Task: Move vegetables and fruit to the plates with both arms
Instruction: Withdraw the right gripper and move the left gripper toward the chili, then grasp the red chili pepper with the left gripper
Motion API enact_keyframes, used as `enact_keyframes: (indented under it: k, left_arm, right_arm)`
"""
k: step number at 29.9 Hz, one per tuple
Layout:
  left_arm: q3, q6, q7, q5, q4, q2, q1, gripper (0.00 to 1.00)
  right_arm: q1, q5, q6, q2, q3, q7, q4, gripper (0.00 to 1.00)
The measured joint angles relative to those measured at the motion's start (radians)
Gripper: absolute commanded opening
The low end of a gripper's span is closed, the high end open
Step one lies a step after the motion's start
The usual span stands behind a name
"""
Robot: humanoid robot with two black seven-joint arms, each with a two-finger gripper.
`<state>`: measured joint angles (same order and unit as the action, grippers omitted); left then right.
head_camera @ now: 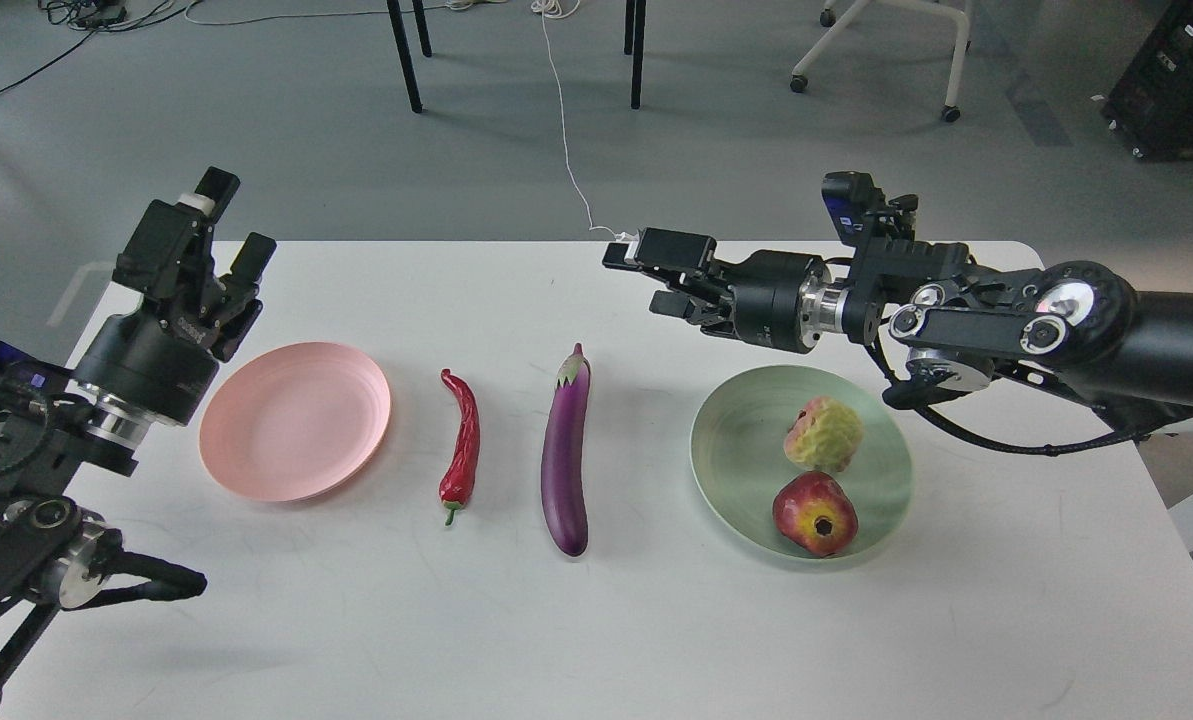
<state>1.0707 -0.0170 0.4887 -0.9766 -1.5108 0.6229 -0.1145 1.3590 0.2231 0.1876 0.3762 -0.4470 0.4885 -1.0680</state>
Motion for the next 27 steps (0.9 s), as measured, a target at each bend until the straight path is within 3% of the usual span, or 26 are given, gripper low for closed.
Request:
enact_keyframes:
  k: [5, 9, 11, 16, 19, 23, 27]
  left_arm:
    - [-0.069, -0.054, 0.0, -0.325, -0.022, 0.014, -0.038, 0.98]
    - [-0.203, -0.062, -0.005, -0.61, -0.024, 0.054, -0.142, 0.98]
    - [-0.296, -0.076, -0.071, -0.716, -0.024, 0.076, -0.213, 0.98]
    - [-0.488, -0.169, -0.34, -0.769, -0.007, 0.074, -0.408, 0.98]
    - [-0.572, -0.233, -0.453, -0.77, 0.035, 0.027, -0.493, 0.98]
    - [-0.609, -0.33, -0.541, -0.772, 0.084, -0.018, -0.532, 0.98]
    - [-0.615, -0.38, -0.587, -0.774, 0.127, -0.041, -0.532, 0.98]
  right_arm:
    - [-0.141, -0.076, 0.098, 0.088, 0.155, 0.0, 0.04, 0.97]
    - [-0.23, -0.117, 0.165, 0.16, 0.261, 0.0, 0.046, 0.97]
    - [-0.276, -0.152, 0.2, 0.187, 0.302, 0.0, 0.057, 0.97]
    - [-0.391, -0.181, 0.24, 0.241, 0.401, 0.0, 0.077, 0.97]
    - [-0.455, -0.183, 0.252, 0.279, 0.46, 0.0, 0.077, 0.97]
    - [-0.521, -0.183, 0.269, 0.311, 0.519, 0.0, 0.071, 0.97]
    - [-0.546, -0.182, 0.271, 0.32, 0.545, 0.0, 0.069, 0.97]
